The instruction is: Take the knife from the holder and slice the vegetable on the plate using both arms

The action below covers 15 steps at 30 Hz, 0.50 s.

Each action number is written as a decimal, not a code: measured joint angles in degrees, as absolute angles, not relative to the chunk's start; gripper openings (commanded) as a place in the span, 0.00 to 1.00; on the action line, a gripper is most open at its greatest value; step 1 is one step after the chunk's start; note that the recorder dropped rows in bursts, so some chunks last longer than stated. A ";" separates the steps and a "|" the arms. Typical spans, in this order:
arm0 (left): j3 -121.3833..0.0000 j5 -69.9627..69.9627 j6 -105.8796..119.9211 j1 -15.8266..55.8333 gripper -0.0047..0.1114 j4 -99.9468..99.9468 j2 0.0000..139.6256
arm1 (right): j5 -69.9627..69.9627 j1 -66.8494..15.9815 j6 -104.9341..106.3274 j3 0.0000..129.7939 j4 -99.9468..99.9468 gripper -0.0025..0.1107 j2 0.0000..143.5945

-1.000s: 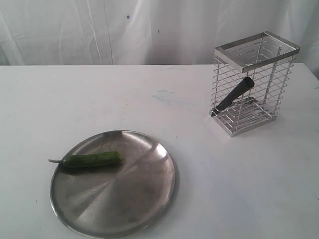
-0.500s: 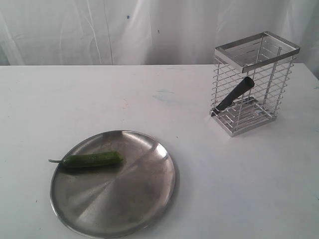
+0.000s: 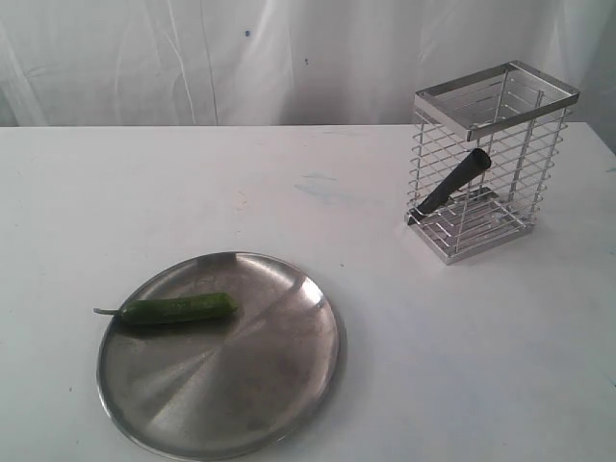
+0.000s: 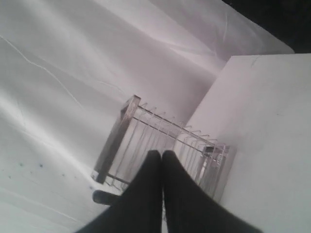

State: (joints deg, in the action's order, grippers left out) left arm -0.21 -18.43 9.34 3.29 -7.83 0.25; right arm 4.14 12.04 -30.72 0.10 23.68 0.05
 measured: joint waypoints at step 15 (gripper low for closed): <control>-0.21 -18.43 9.34 3.29 0.04 -7.83 0.25 | -50.74 12.04 -59.07 11.48 3.37 0.02 -0.05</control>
